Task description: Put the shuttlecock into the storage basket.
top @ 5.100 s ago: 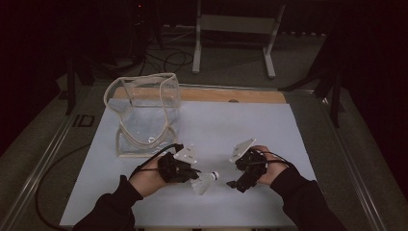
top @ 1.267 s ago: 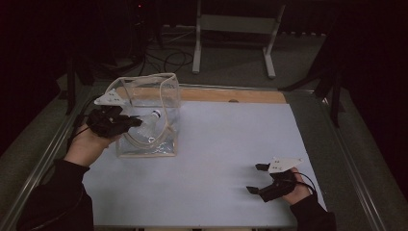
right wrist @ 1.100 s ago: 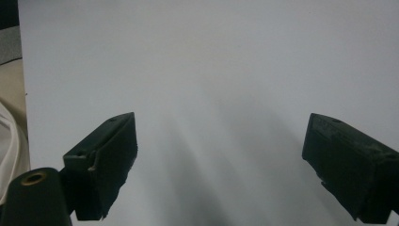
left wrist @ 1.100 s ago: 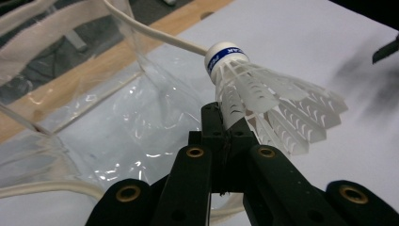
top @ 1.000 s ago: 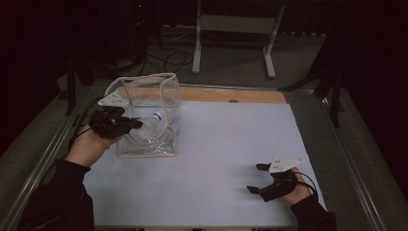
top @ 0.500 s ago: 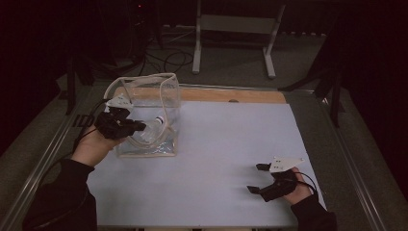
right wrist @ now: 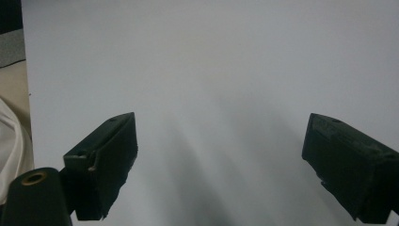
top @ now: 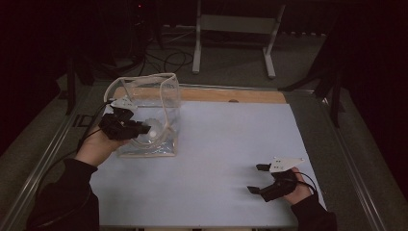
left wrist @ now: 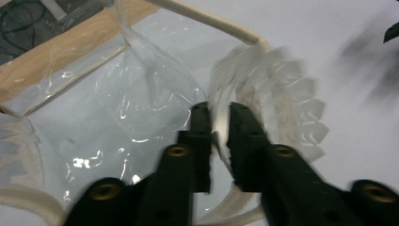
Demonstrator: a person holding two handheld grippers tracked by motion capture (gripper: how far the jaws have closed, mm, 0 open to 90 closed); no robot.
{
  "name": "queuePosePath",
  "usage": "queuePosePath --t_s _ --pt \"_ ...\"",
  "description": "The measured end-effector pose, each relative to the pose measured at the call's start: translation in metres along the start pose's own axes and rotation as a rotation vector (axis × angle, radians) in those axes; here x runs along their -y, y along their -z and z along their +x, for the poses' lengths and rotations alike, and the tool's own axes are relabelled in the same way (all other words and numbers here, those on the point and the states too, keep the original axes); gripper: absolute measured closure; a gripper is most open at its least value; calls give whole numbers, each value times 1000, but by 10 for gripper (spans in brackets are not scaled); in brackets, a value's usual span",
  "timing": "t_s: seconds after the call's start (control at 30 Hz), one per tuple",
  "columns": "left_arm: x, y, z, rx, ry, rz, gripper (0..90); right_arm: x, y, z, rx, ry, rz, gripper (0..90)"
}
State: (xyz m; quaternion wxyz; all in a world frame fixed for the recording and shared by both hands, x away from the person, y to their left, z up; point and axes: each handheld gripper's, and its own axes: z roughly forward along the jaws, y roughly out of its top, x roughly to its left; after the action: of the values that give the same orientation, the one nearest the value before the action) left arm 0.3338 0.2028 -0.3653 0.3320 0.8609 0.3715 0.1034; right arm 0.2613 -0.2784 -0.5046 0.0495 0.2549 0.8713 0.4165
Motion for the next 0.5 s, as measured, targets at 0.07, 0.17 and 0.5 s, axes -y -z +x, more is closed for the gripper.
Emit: queuePosePath --t_s 0.07,0.17,0.5 --pt "0 1 0 2 3 -5 723 0 0 0 -3 1 -1 108" --pt "-1 1 -2 1 3 -6 636 0 0 0 -4 -1 0 108" --pt "-4 5 -8 -31 4 -9 447 0 -1 0 -8 1 1 108"
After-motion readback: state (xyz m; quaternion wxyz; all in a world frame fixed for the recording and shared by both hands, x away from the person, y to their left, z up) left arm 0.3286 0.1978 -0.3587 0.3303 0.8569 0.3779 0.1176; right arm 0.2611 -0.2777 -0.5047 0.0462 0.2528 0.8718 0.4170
